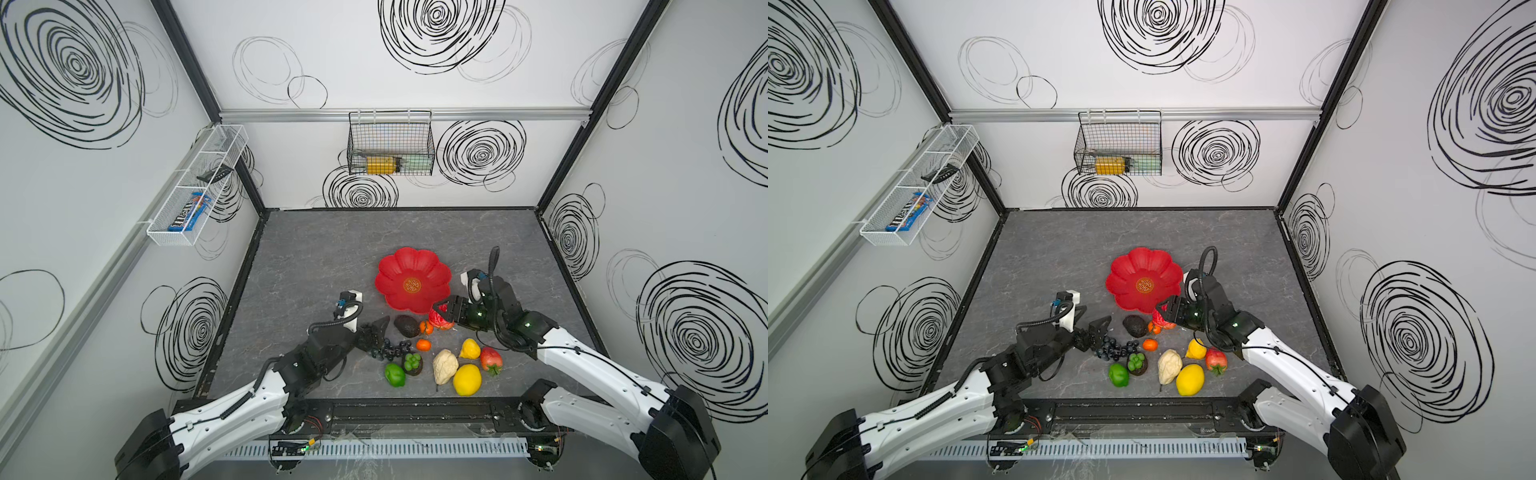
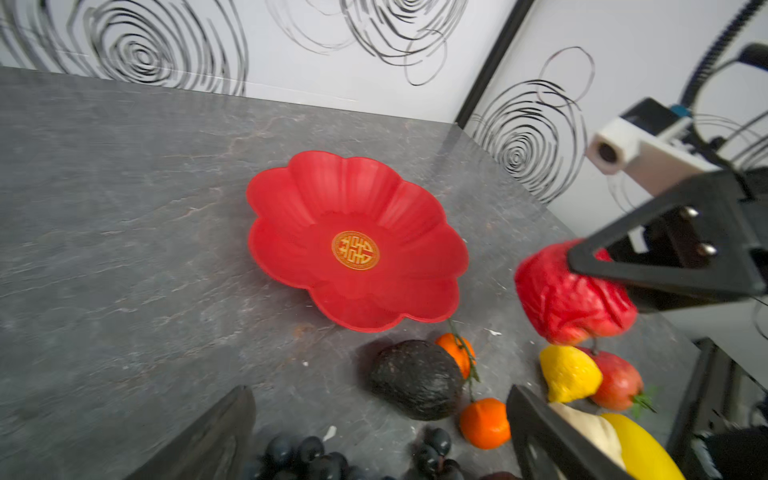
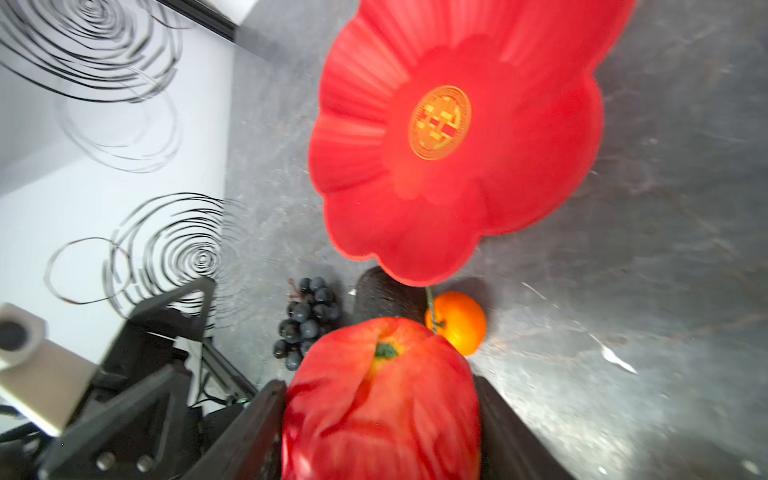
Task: Place and organize the fake fruits in the fruit bowl
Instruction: 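Lift the red apple toward the left gripper while the left gripper closes on it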
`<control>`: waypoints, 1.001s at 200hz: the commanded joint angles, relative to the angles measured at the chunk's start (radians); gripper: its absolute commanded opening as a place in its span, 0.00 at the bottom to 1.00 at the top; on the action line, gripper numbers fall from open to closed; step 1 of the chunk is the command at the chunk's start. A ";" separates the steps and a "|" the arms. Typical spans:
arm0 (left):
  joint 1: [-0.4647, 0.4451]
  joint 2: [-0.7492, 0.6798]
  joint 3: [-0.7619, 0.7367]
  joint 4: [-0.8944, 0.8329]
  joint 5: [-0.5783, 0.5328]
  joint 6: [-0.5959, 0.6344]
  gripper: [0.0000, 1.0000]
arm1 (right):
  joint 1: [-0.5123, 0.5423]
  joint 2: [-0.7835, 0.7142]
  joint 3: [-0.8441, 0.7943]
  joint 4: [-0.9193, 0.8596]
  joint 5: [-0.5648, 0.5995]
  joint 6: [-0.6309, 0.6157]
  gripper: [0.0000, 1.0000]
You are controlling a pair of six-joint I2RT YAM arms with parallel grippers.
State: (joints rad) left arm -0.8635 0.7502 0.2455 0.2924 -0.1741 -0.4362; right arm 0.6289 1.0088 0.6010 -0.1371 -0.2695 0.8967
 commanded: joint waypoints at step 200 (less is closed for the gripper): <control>-0.088 0.322 0.081 0.531 0.145 -0.236 0.36 | 0.154 0.066 -0.077 0.565 0.143 0.377 0.61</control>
State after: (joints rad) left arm -0.9676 1.0641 0.3252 0.7284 -0.0887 -0.6334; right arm 0.7692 1.0611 0.5205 0.3824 -0.1493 1.2602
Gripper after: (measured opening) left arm 0.379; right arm 0.629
